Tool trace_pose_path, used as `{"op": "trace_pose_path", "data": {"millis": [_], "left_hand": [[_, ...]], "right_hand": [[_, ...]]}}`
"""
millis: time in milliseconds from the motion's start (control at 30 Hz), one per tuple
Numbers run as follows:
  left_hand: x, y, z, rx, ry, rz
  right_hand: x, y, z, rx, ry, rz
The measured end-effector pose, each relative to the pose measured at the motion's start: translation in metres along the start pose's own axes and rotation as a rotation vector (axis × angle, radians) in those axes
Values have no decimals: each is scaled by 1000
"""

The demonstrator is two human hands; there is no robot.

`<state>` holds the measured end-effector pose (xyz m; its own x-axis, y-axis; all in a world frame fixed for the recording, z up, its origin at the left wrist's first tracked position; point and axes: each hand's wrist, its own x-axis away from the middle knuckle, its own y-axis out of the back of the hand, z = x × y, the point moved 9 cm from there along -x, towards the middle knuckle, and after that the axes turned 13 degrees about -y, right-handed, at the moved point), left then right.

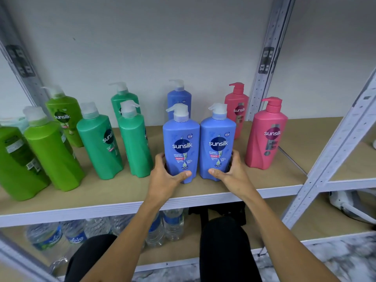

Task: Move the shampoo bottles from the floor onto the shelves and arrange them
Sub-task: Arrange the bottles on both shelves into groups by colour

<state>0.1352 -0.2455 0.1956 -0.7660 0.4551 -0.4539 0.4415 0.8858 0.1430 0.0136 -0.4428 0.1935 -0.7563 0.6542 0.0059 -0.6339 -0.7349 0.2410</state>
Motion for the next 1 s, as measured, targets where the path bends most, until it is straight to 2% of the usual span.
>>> {"op": "trace_pose_path", "data": {"millis": [167, 400, 1000], "left_hand": [[0, 1, -3, -109, -21, -18], [-1, 5, 8, -44, 3, 35], [4, 6, 2, -1, 36, 42]], "right_hand": [[5, 0, 3, 25, 17, -31], [6, -1, 5, 50, 17, -39], [12, -2, 4, 52, 9, -42]]}}
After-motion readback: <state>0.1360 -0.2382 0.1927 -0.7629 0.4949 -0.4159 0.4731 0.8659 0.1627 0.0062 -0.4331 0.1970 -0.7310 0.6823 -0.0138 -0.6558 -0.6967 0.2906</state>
